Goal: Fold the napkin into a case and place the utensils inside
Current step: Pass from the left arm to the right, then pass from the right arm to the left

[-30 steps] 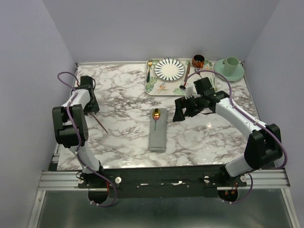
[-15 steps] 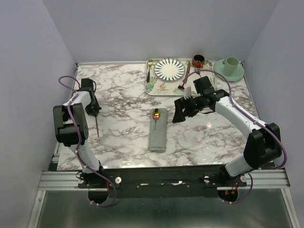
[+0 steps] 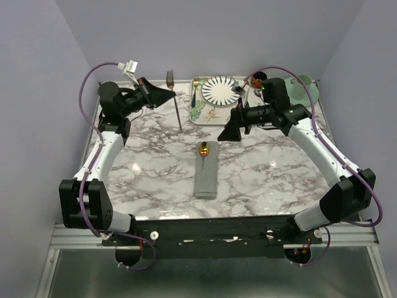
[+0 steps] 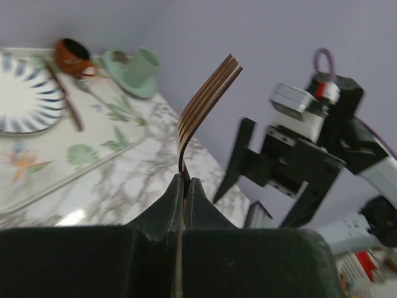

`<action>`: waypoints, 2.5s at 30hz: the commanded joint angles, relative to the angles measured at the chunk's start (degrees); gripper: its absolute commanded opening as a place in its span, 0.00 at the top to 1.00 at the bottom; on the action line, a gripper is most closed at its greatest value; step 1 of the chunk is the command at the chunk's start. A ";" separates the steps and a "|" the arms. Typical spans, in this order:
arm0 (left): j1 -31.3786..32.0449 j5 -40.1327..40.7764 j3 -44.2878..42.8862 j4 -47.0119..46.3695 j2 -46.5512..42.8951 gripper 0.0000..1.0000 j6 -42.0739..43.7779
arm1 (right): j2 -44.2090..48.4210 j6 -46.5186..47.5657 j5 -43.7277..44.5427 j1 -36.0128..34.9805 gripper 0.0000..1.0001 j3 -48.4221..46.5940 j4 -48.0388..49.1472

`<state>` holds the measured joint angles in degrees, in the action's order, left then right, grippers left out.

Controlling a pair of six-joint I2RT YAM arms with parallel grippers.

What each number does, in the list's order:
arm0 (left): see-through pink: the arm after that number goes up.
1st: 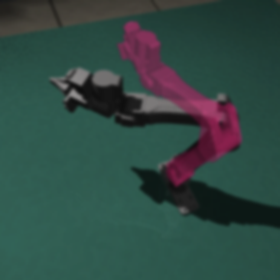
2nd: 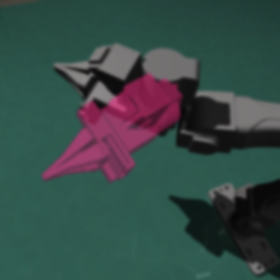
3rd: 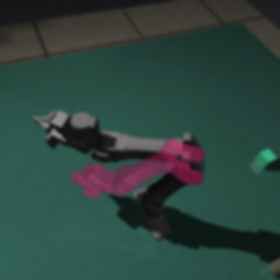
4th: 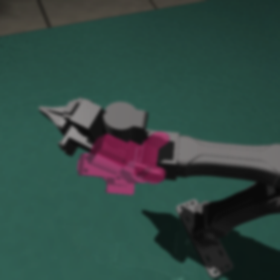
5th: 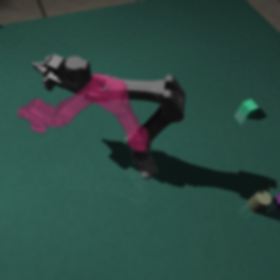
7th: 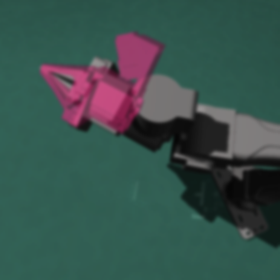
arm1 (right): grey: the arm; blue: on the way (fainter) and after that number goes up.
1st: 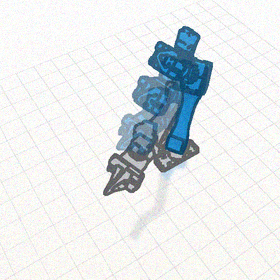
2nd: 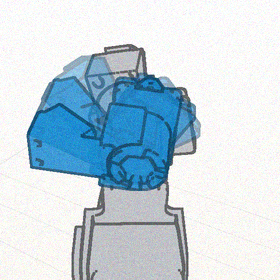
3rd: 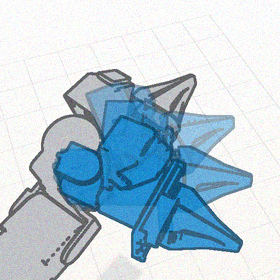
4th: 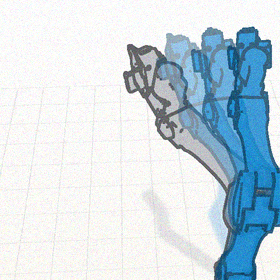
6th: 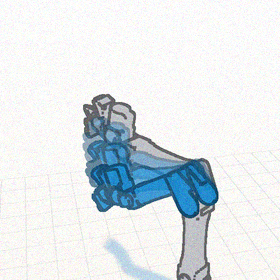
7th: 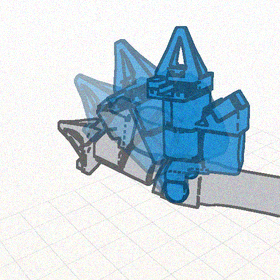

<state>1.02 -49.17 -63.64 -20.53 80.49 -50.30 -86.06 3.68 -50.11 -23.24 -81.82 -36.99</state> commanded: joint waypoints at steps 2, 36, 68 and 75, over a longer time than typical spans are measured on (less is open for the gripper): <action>11.87 -9.10 -2.36 -27.60 -0.16 1.00 -17.01 | 2.12 -20.97 -13.87 -0.13 0.03 0.86 25.76; 21.31 25.52 -17.49 35.82 -5.60 0.37 17.78 | 7.05 -20.82 12.83 -3.91 0.99 7.90 22.23; 36.51 34.05 -25.22 41.19 8.54 0.56 20.60 | 9.07 -22.75 13.02 -4.00 0.99 16.61 21.26; 36.69 33.17 -25.31 39.70 9.69 0.57 18.84 | 8.72 -23.46 11.70 -4.00 0.99 16.96 21.88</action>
<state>37.23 -14.37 -87.42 21.34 89.43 -29.95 -78.46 -19.09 -35.62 -26.94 -65.58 -16.73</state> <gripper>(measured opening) 0.438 0.044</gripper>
